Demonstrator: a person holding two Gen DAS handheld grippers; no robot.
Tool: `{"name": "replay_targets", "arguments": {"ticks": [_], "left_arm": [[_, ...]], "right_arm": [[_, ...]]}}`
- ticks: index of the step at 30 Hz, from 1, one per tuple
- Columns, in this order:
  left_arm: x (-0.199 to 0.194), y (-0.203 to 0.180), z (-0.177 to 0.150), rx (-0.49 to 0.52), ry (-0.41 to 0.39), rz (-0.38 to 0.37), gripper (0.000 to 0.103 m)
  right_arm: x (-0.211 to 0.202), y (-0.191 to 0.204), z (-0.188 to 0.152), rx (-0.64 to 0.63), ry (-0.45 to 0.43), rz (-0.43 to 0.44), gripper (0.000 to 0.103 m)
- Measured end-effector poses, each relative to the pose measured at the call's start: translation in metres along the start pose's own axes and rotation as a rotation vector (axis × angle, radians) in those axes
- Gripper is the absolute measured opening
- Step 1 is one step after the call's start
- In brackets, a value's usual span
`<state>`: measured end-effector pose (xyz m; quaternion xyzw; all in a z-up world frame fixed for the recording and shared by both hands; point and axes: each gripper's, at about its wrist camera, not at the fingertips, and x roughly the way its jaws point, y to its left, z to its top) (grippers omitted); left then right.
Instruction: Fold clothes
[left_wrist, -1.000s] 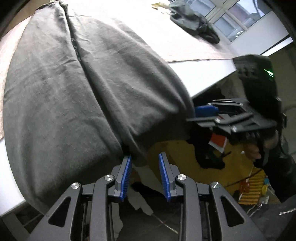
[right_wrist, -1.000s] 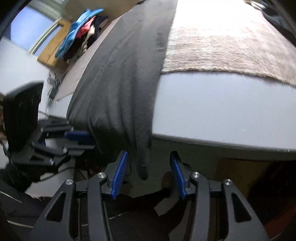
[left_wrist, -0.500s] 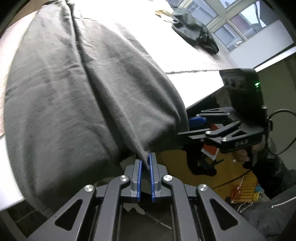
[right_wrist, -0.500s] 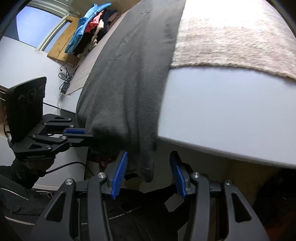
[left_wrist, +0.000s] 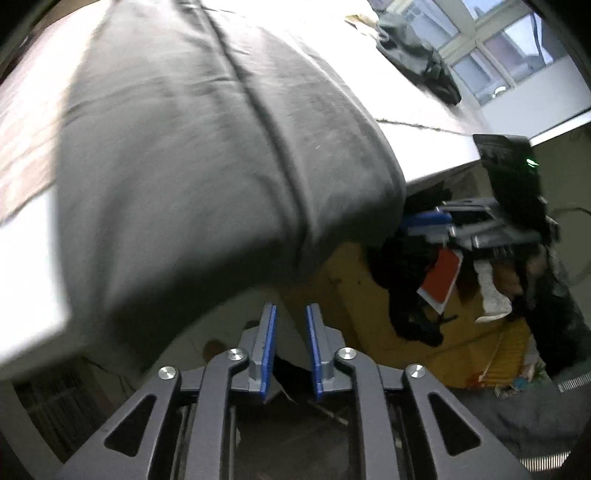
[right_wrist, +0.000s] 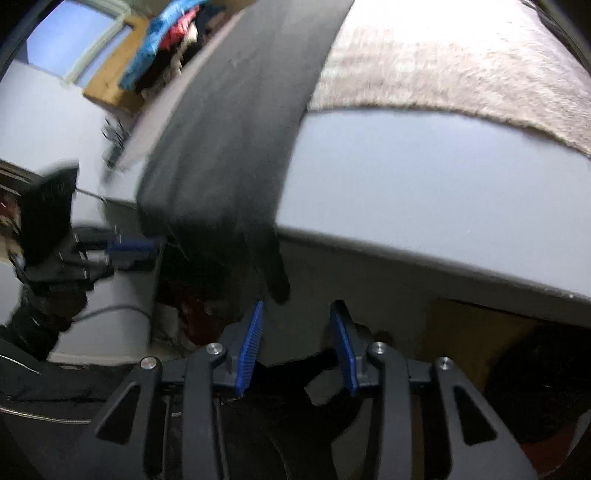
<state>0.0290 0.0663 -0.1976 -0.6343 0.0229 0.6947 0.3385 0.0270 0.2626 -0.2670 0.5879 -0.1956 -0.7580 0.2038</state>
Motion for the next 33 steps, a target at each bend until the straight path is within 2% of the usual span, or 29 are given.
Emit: {"name": "replay_targets", "arguments": {"ticks": [3,7,9,13,15,16,17,19,21,27,29,33], "left_arm": [[-0.017,0.029,-0.012,-0.059,-0.015,0.048,0.022],[-0.022,0.06,-0.008,-0.116,-0.031,0.087,0.022],[-0.018,0.067,-0.001,-0.1,-0.032,0.083,0.028],[-0.003,0.064,0.01,-0.051,0.007,0.047,0.027],[0.0,0.063,0.014,-0.036,0.012,0.025,0.02],[0.001,0.064,0.015,-0.04,0.014,0.007,0.013],[0.001,0.065,0.017,-0.046,0.014,-0.013,0.005],[-0.004,0.068,0.018,-0.06,0.006,-0.07,0.005],[-0.014,0.069,0.018,-0.052,-0.004,-0.12,0.005],[-0.05,0.072,0.027,-0.057,-0.052,-0.278,0.005],[-0.064,0.072,0.038,-0.048,-0.084,-0.291,0.005],[-0.067,0.089,0.096,-0.036,-0.12,-0.257,0.005]], "right_arm": [[0.001,0.004,0.009,-0.012,-0.031,0.039,0.05],[0.018,0.012,0.025,-0.052,-0.013,0.047,0.05],[0.028,0.016,0.03,-0.06,0.003,0.06,0.05],[0.043,0.028,0.038,-0.064,0.036,0.097,0.05],[0.044,0.029,0.035,-0.065,0.04,0.121,0.044],[0.044,0.031,0.035,-0.059,0.037,0.136,0.035],[0.042,0.029,0.034,-0.053,0.039,0.144,0.021],[0.038,0.031,0.035,-0.037,0.029,0.138,0.006],[0.027,0.025,0.033,-0.014,0.019,0.167,0.006],[-0.017,0.035,0.035,0.081,-0.093,0.296,0.005],[-0.036,0.039,0.042,0.105,-0.152,0.324,0.005],[-0.06,0.042,0.071,0.119,-0.24,0.352,0.005]]}}
